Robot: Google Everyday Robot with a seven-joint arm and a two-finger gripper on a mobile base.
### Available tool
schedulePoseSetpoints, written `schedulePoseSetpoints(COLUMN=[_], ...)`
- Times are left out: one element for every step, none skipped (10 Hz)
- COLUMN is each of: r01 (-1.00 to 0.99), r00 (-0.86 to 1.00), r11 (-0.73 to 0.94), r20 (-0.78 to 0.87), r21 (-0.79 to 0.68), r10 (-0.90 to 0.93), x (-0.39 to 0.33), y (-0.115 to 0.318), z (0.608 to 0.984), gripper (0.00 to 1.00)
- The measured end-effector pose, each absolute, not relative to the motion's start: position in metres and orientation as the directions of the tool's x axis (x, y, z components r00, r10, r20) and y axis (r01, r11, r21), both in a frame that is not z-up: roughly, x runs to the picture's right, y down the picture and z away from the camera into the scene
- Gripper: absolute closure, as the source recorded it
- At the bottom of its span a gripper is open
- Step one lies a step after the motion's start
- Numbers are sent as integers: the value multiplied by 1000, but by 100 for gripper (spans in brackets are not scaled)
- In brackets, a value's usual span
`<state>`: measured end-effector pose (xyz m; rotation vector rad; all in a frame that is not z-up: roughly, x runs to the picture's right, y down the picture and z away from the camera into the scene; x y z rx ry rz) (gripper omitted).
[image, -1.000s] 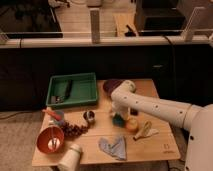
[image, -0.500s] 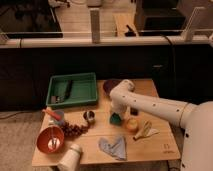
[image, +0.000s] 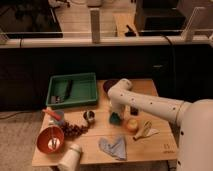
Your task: Wipe tray with sponge
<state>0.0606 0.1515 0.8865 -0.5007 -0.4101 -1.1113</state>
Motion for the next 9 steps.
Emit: schedulePoseSetpoints(r01=[916,914,908,899,884,880,876,875,874], r00=[395,401,413,433,462,468,477,480,481], r11=[358,363,373,388,414,420,426,428,429], r20=[548,549,549,548,546,542,535,527,519], r21=[-178,-183,-190,-203,-217,-221,-226,-228,-227], r10=[-737,-733,-727,-716,-699,-698,-697,-701,-706], x=[62,61,60,62,64,64,63,61,59], y=[151,150,148,144,135,129,116,102,89], z=[886,886,884,881,871,866,855,843,831], gripper=[80,80,84,91,96,96,96,96,96])
